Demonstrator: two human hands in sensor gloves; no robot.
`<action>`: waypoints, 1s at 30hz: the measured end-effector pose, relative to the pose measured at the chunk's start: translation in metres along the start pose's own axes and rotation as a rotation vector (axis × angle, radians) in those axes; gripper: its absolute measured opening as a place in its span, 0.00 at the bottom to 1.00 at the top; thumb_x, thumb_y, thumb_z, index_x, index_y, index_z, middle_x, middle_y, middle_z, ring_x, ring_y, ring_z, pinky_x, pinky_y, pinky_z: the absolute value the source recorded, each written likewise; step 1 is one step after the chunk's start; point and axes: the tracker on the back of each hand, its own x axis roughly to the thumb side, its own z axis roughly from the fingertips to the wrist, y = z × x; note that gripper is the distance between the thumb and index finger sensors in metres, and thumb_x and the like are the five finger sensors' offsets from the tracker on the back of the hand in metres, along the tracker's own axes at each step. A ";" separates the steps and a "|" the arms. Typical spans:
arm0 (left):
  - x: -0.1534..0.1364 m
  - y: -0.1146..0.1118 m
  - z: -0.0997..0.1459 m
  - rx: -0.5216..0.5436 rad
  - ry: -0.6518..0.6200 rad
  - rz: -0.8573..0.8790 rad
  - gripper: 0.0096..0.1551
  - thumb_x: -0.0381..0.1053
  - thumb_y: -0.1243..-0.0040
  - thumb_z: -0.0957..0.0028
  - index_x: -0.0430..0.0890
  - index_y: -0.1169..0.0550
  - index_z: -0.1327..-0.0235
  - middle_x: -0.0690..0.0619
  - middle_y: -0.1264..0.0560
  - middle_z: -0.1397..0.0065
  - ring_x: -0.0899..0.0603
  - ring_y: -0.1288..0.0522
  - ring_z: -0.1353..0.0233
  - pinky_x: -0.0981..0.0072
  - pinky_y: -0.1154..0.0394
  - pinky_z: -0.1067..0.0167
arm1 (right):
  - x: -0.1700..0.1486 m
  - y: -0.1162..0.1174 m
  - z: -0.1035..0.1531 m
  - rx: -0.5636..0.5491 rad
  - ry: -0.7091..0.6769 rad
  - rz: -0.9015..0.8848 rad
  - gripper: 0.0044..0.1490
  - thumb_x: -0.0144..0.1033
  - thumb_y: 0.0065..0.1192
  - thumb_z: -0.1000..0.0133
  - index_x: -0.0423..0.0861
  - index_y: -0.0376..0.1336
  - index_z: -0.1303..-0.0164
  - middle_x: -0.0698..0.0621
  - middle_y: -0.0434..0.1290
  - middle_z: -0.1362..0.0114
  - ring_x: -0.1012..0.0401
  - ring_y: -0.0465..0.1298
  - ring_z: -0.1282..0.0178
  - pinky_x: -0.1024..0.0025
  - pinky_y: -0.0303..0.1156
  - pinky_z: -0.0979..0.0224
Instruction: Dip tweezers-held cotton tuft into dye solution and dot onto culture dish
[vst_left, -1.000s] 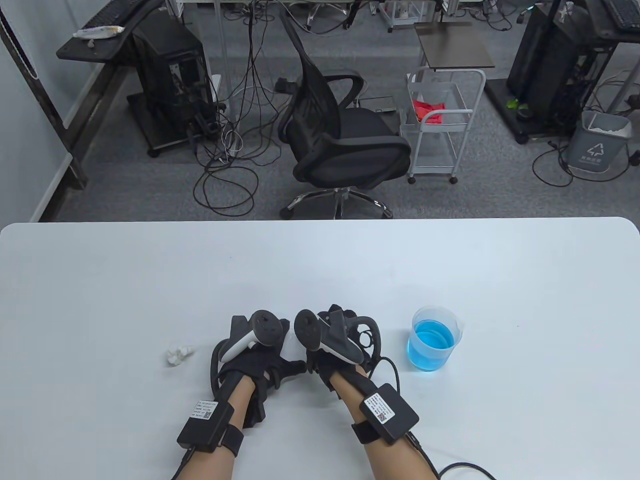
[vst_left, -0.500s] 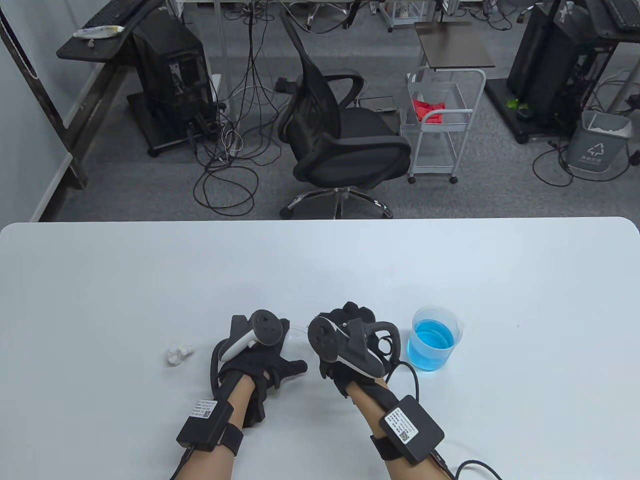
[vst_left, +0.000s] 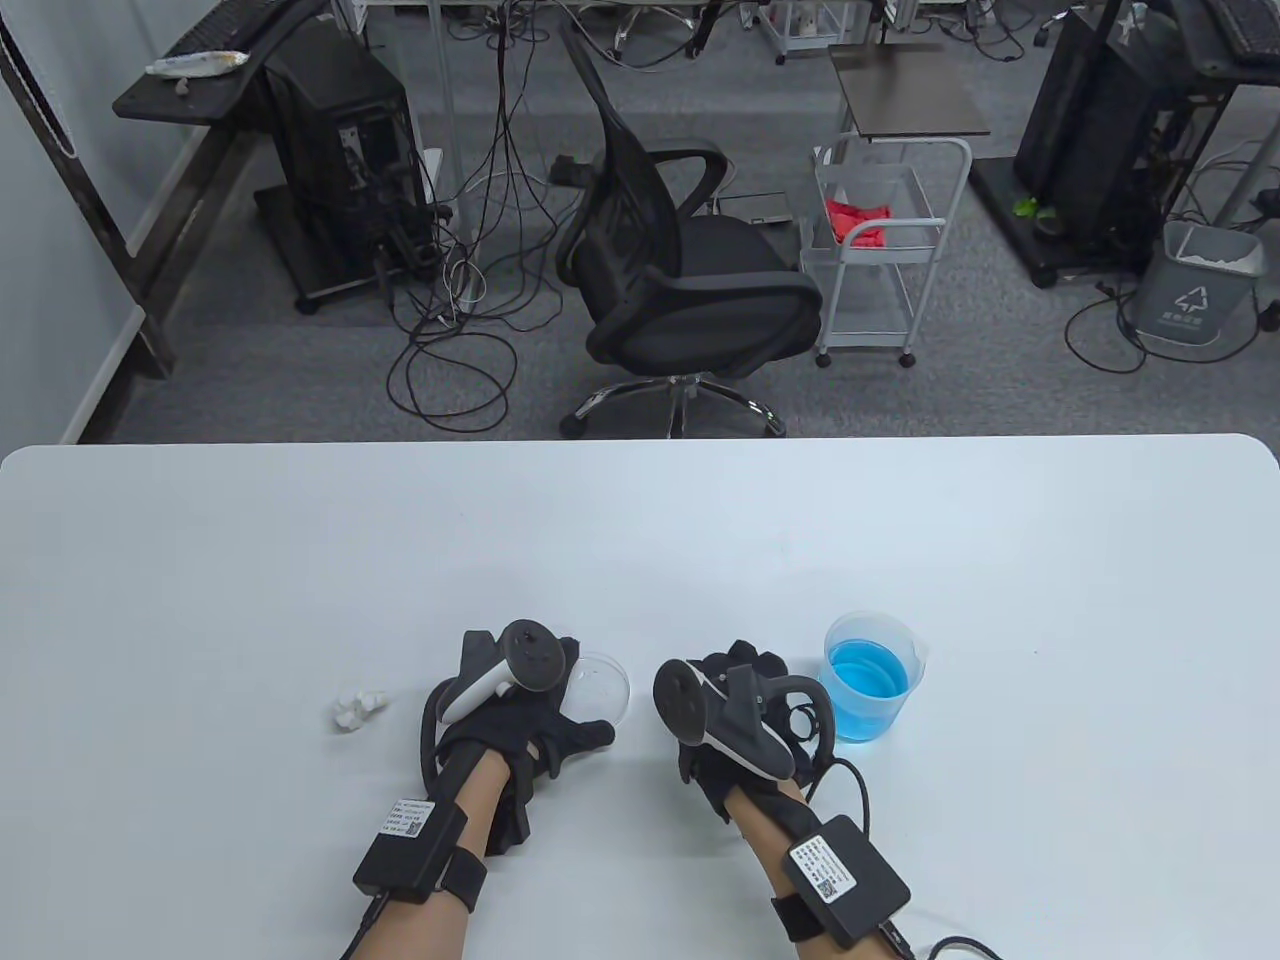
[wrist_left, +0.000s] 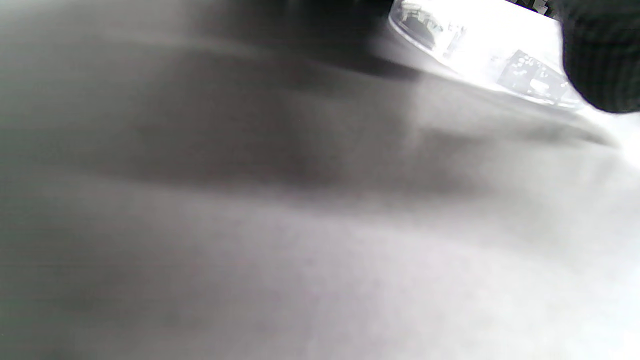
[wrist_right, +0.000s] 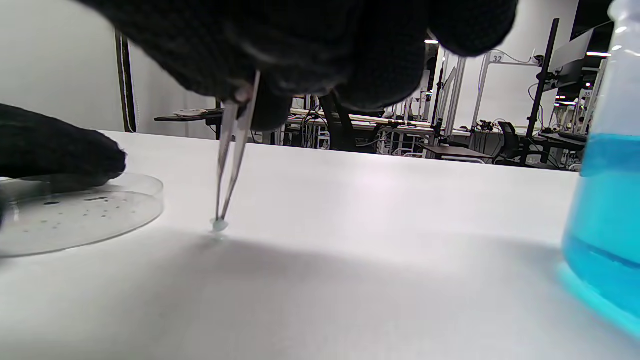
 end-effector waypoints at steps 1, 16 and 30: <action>0.000 0.000 0.000 0.000 0.000 0.000 0.66 0.83 0.43 0.57 0.60 0.64 0.20 0.59 0.68 0.15 0.43 0.69 0.13 0.46 0.64 0.21 | -0.001 0.000 0.000 -0.003 0.001 -0.008 0.19 0.37 0.73 0.52 0.46 0.78 0.53 0.55 0.80 0.60 0.57 0.79 0.44 0.43 0.66 0.33; 0.000 0.000 0.000 -0.002 -0.002 0.005 0.66 0.83 0.43 0.56 0.60 0.64 0.20 0.59 0.68 0.15 0.43 0.69 0.13 0.46 0.64 0.21 | -0.006 -0.003 0.004 0.010 0.028 -0.018 0.20 0.40 0.72 0.51 0.49 0.77 0.50 0.57 0.80 0.59 0.57 0.79 0.43 0.44 0.66 0.33; -0.002 0.001 0.000 -0.008 -0.011 0.015 0.66 0.82 0.43 0.56 0.60 0.65 0.20 0.59 0.68 0.15 0.43 0.69 0.13 0.46 0.64 0.22 | -0.029 -0.002 0.041 -0.069 0.171 0.105 0.22 0.40 0.74 0.52 0.49 0.77 0.48 0.57 0.84 0.58 0.57 0.82 0.44 0.44 0.69 0.34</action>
